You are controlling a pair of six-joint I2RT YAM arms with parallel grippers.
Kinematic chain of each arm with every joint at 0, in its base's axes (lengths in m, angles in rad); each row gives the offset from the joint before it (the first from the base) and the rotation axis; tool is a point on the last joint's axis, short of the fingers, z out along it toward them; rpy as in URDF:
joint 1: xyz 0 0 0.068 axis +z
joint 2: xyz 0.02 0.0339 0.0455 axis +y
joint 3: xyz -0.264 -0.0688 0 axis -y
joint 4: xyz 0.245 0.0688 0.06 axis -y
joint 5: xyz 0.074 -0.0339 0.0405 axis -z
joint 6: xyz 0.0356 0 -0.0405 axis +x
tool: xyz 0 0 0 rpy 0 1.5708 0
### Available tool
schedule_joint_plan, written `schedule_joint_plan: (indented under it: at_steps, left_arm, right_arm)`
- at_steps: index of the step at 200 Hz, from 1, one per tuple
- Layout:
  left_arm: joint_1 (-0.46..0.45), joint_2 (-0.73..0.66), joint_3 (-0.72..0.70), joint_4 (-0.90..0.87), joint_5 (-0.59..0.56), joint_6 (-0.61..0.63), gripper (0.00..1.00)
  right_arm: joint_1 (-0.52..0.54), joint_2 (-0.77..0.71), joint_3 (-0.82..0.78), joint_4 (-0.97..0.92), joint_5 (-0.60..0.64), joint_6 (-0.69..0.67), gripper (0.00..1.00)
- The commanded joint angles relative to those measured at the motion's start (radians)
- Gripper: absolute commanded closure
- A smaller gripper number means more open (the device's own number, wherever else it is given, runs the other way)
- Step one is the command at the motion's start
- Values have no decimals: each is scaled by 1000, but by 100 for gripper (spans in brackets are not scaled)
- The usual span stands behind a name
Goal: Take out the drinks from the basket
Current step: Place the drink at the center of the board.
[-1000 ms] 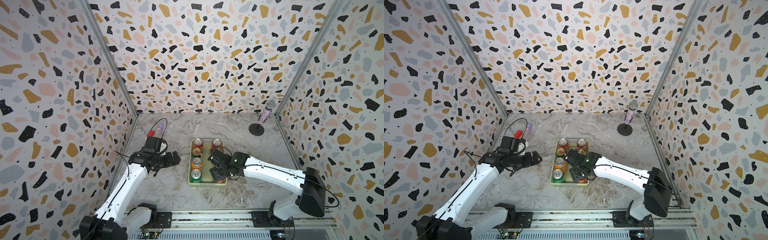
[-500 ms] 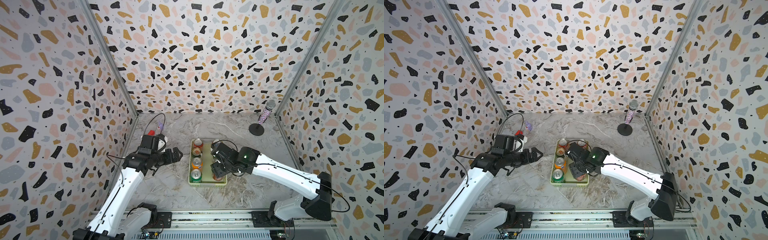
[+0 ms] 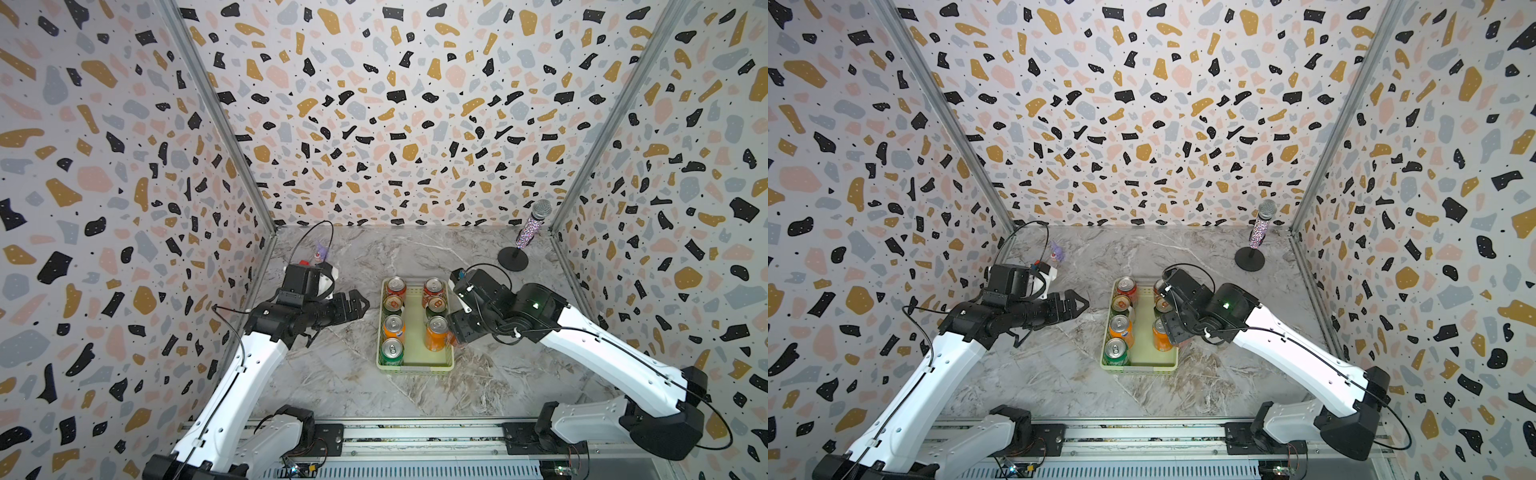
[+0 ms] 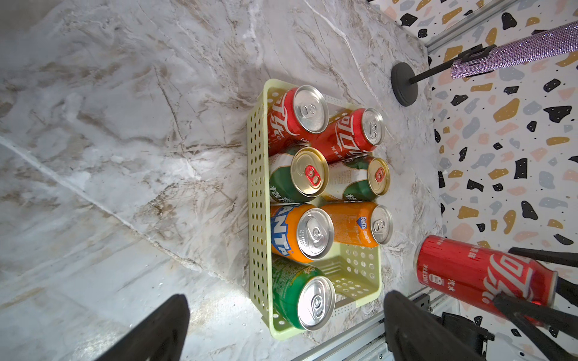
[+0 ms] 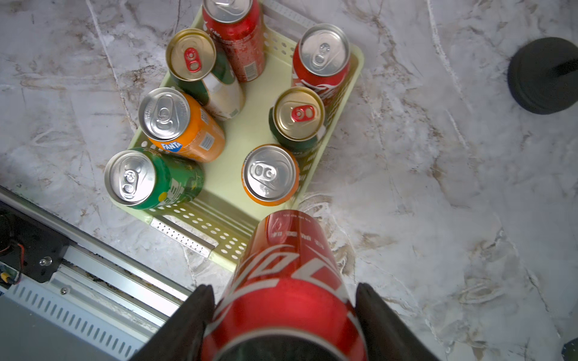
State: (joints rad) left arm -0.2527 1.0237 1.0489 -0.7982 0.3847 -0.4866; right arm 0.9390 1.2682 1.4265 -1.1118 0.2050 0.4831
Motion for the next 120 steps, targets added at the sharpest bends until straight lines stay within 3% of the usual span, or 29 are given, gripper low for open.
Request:
schedule_joint_plan:
  at_steps: [1, 56, 120]
  left_arm:
    - [-18, 19, 34, 17, -13, -4, 0]
    - [-31, 56, 17, 30, -41, 3, 0]
    - [-31, 44, -57, 86, -58, 15, 0]
  right_arm:
    - [-32, -79, -27, -19, 40, -11, 97]
    - [-67, -111, -154, -2, 53, 21, 98]
    - [-71, -104, -354, 210, 14, 104, 99]
